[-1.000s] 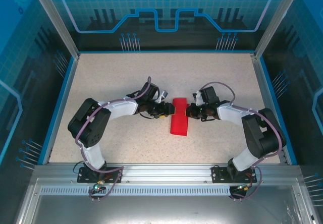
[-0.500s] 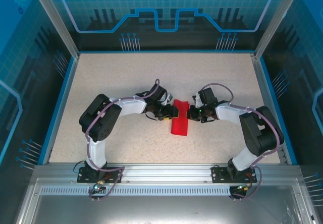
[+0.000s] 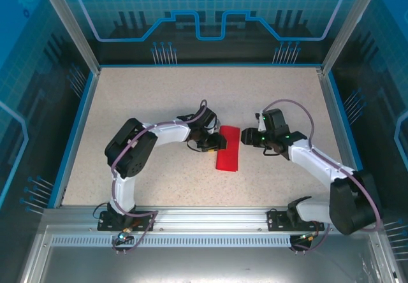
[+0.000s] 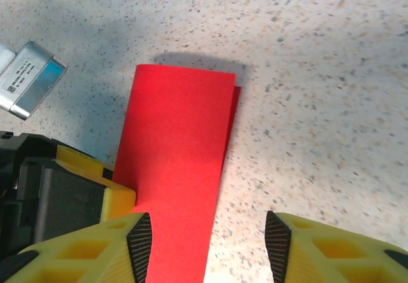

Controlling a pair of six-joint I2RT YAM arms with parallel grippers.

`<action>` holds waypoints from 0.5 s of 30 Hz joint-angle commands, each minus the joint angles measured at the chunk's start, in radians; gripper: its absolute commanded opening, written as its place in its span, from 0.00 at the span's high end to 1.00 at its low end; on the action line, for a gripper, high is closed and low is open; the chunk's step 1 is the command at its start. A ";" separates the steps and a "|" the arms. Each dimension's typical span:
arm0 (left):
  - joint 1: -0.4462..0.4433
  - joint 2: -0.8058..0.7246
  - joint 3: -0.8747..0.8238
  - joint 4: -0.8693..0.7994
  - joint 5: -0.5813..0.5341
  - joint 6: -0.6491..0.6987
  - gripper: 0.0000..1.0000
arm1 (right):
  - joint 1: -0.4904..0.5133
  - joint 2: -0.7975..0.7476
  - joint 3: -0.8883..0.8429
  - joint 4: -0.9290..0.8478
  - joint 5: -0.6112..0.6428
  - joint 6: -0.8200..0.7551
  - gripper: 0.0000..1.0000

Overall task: Fold a paper plane with a square sheet of paper (fold left side to right side)
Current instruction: First fold in half a square sheet of paper at the center of the table.

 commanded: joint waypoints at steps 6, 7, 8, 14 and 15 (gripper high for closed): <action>-0.016 0.044 0.030 -0.109 -0.054 0.062 0.55 | -0.023 -0.055 -0.041 -0.088 0.037 -0.016 0.45; -0.017 0.045 0.031 -0.114 -0.060 0.062 0.55 | -0.022 -0.056 -0.043 -0.089 0.034 -0.014 0.45; -0.016 0.047 0.033 -0.118 -0.062 0.062 0.55 | -0.022 -0.056 -0.041 -0.090 0.029 -0.014 0.45; -0.016 0.053 0.043 -0.129 -0.075 0.064 0.57 | -0.022 -0.051 -0.042 -0.089 0.001 -0.014 0.45; -0.016 0.055 0.044 -0.131 -0.078 0.065 0.57 | -0.023 -0.052 -0.042 -0.087 -0.003 -0.013 0.45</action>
